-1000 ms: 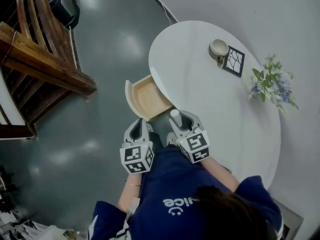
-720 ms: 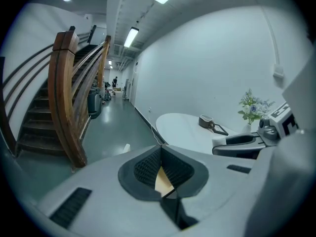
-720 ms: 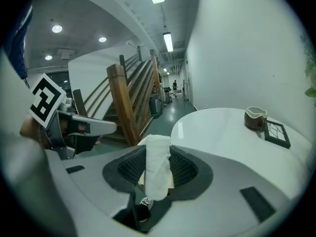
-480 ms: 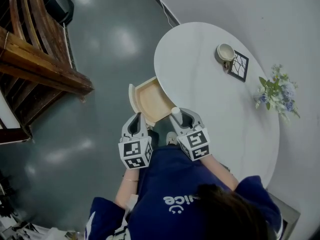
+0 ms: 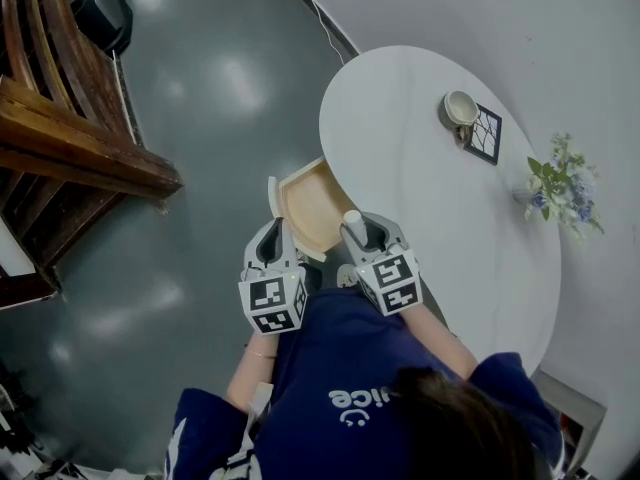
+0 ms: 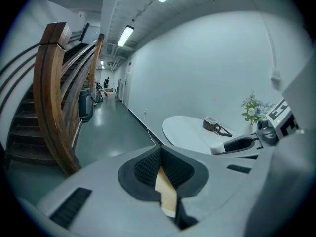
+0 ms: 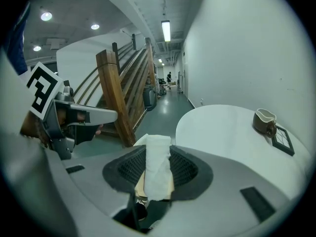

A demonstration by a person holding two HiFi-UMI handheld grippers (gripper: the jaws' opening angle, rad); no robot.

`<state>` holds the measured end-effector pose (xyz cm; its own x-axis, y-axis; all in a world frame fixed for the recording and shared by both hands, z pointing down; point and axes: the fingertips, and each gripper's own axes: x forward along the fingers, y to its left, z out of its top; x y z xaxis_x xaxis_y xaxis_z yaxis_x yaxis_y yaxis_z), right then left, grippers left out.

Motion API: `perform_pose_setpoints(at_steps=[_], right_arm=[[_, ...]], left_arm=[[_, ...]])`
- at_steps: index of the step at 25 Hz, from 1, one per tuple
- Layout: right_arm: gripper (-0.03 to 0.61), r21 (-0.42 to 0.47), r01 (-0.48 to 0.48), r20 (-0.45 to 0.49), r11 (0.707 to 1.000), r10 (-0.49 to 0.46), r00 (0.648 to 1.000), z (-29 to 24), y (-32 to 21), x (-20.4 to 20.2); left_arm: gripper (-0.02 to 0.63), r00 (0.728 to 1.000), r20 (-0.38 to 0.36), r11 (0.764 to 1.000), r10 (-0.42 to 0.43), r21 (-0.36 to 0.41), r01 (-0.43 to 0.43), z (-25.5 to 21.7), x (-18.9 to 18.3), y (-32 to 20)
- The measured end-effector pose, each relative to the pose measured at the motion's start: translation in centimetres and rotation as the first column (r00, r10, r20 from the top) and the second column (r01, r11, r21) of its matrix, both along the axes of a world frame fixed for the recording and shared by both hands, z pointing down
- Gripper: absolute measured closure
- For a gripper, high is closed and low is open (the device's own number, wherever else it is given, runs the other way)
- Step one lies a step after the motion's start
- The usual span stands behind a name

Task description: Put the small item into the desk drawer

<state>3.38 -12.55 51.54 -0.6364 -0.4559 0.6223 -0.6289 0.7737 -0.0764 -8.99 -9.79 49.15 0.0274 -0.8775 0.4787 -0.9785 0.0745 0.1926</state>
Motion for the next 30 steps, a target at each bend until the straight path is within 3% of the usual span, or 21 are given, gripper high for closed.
perform_pose_setpoints(at_steps=[15,30], right_arm=[[0.431,-0.024,-0.02,-0.115,1.0,0.017,0.993,4.1,-2.1,-4.2],[0.431,-0.107,0.043,-0.168,0.993,-0.061,0.984,8.4,-2.4,-6.4]], left_arm=[[0.609,0.991,-0.03,0.99,0.134,-0.044,-0.135,1.9,-3.0,-1.3],[0.609,0.994,-0.038,0.988,0.105,-0.113,-0.109,2.7,-3.8,-1.4]])
